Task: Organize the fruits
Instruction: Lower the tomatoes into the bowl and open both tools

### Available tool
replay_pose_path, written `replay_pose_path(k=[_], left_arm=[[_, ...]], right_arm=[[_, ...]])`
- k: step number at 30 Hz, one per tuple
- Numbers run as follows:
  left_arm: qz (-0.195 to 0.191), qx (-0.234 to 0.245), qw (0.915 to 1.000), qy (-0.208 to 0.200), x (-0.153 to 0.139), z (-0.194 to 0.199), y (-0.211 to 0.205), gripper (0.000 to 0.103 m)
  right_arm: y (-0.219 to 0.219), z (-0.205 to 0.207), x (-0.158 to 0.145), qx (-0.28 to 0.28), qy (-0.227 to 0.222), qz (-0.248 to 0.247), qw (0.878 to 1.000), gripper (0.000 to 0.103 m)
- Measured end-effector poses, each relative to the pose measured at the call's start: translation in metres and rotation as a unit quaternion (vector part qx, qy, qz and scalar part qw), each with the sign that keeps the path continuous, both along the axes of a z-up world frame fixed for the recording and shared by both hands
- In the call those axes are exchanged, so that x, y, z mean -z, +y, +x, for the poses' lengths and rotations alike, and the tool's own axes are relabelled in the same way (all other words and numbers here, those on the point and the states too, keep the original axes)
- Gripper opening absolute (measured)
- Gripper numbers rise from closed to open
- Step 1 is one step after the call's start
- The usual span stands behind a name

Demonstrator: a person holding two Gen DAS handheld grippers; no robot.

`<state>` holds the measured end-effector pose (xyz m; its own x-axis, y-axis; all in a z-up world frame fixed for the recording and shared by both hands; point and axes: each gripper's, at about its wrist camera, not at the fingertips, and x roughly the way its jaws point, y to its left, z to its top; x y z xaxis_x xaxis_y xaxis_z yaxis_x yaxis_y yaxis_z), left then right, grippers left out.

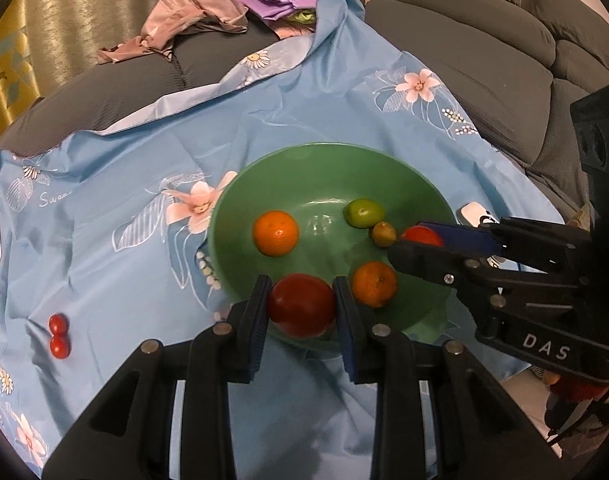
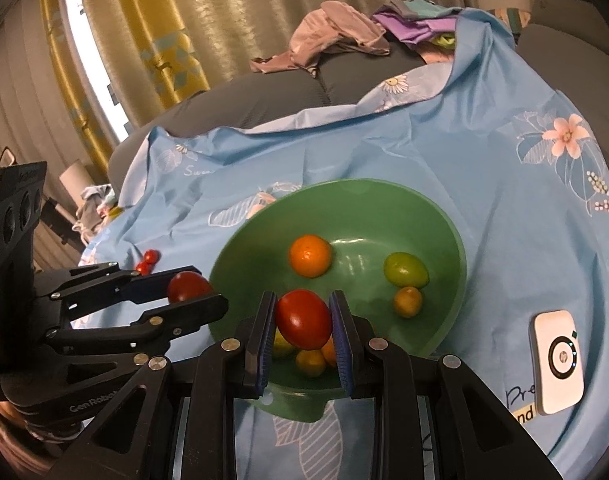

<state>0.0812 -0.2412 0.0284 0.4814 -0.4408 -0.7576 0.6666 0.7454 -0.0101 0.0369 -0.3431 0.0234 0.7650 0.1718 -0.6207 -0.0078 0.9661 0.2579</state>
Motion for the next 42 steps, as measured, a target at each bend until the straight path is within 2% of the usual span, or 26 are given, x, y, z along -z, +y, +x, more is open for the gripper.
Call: replay_pose_path(k=[15,20,24,28,30,39,42], left_arm=[[0.022,-0.001,0.9997,0.012,0.018,0.014,-0.010,0.031],[0.019,-0.009,0.9998,0.007,0.015,0.015,-0.008,0.047],[0.016,-0.012,0.9998,0.005,0.012,0.014,-0.005,0.051],[0.015,-0.017,0.9997,-0.002,0.006,0.009,0.000,0.065],[0.017,-0.025,0.9995,-0.006,0.003,0.005,0.006,0.075],[0.012,-0.063,0.9979,0.009,0.003,-0.014,0.047,0.083],[0.007,-0.079,0.9967,0.019,0.004,-0.020,0.062,0.084]], right_arm=[[-0.003,0.006,0.010,0.026,0.019,-0.019,0.999,0.029],[-0.003,0.004,0.009,0.032,0.019,-0.026,0.999,0.029],[-0.003,0.001,0.006,0.036,0.017,-0.033,0.999,0.029],[0.001,-0.005,0.001,0.050,0.011,-0.054,0.997,0.030],[0.004,-0.008,-0.003,0.056,0.005,-0.067,0.996,0.035],[0.029,-0.024,-0.018,0.064,-0.017,-0.125,0.990,0.037],[0.035,-0.030,-0.023,0.062,-0.022,-0.130,0.989,0.038]])
